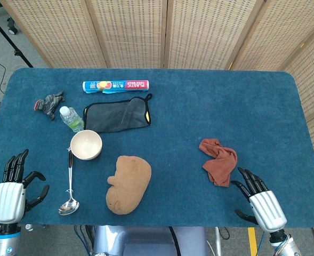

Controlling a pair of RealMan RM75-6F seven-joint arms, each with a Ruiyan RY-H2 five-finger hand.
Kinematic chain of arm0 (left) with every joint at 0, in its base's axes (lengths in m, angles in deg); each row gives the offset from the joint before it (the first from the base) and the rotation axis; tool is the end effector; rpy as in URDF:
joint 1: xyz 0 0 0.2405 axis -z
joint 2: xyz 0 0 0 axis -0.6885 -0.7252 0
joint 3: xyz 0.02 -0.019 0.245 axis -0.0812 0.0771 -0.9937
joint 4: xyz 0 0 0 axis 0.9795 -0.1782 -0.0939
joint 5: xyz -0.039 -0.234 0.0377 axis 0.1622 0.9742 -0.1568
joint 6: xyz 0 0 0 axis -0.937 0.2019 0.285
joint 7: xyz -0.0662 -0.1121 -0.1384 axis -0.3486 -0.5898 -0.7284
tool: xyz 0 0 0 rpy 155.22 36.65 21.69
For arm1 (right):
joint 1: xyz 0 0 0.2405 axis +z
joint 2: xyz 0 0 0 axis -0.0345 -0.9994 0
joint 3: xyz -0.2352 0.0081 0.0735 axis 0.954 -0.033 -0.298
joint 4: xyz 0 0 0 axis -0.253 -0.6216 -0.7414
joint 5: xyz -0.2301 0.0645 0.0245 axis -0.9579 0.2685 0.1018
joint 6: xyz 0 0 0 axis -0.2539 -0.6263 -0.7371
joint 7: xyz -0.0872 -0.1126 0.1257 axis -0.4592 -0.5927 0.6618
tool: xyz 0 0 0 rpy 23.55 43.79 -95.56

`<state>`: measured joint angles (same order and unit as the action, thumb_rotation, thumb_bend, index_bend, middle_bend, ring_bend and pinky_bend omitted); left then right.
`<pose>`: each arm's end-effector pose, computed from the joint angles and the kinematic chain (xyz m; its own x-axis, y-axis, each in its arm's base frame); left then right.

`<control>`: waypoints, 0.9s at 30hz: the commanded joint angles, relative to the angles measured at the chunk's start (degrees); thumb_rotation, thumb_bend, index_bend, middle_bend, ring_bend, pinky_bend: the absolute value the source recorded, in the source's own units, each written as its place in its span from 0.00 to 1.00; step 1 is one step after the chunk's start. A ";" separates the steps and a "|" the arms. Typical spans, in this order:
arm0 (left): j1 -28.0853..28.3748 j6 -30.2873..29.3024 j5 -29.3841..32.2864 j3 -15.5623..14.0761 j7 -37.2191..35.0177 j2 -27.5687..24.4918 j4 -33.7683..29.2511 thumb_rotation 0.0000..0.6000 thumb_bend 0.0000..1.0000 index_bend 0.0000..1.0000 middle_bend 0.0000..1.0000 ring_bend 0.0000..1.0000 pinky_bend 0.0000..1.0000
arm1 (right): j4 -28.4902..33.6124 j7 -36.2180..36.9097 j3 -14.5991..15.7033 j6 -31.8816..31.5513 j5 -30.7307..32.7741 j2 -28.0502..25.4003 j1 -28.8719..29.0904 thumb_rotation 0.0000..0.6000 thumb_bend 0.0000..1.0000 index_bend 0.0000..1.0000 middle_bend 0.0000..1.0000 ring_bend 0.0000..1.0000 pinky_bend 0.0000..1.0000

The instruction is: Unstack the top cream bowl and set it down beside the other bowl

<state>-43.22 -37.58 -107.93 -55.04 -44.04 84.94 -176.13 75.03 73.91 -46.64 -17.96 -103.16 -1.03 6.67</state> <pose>-0.2282 0.1957 0.0762 0.2042 -0.1641 0.9651 0.9701 -0.0983 -0.2220 -0.2504 -0.1871 0.0554 0.3498 -0.0722 0.9341 -0.9009 -0.2996 0.3142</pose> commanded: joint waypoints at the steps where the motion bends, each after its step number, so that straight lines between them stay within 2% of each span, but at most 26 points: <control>1: 0.01 0.04 -0.06 -0.09 0.27 -0.06 -0.10 1.00 0.26 0.56 0.05 0.00 0.04 | -0.05 0.10 0.04 -0.19 -0.19 -0.05 -0.03 1.00 0.16 0.22 0.00 0.00 0.15; 27: -0.23 -0.28 -1.09 -0.64 0.67 -0.34 -0.66 1.00 0.26 0.56 0.05 0.00 0.04 | 0.14 0.71 0.20 -1.25 -1.03 -0.51 -0.25 1.00 0.16 0.22 0.00 0.00 0.15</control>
<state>-43.43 -37.84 -109.01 -55.67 -43.38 84.60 -176.79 75.18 74.61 -46.44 -19.22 -104.19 -1.55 6.42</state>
